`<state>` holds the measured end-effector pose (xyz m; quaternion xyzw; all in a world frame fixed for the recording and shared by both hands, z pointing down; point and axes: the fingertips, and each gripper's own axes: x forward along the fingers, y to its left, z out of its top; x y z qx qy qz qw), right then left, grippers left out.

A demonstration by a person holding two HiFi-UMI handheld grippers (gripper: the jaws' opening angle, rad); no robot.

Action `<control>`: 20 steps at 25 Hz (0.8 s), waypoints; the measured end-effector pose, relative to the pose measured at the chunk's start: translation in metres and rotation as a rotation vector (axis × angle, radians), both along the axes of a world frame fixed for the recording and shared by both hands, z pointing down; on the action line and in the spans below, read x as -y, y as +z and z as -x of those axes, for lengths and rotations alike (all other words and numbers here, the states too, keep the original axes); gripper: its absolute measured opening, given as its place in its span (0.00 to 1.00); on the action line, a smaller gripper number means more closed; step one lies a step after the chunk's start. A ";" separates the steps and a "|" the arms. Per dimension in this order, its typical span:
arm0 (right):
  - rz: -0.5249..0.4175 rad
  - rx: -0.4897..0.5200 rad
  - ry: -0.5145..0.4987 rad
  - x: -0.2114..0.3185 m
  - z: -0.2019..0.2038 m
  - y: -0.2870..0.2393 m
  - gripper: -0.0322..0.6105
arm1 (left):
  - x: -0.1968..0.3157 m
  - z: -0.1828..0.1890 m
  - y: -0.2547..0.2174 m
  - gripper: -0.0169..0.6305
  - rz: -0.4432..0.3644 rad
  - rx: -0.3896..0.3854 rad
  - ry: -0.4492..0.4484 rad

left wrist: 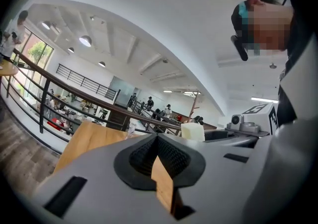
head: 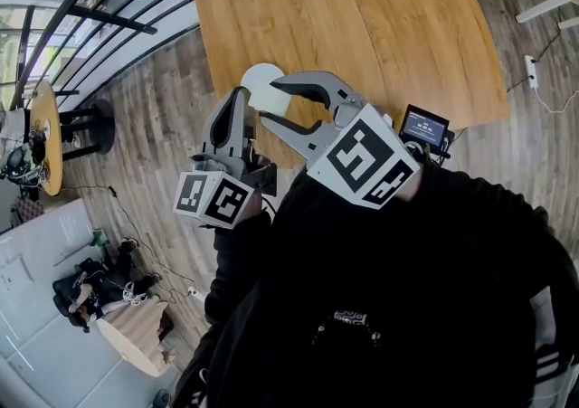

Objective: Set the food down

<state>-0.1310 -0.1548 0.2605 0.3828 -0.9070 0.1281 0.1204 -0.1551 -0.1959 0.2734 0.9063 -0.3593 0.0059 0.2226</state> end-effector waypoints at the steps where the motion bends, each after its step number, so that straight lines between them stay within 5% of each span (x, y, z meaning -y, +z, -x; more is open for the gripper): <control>1: -0.001 -0.003 0.008 0.004 0.004 0.000 0.32 | 0.005 0.003 0.001 0.02 -0.003 0.003 0.007; 13: 0.014 -0.050 0.101 0.043 0.031 0.014 0.32 | 0.037 0.020 0.022 0.02 0.022 -0.038 0.171; 20: 0.053 -0.074 0.106 0.058 0.029 0.024 0.32 | 0.044 0.029 0.046 0.02 0.108 -0.065 0.170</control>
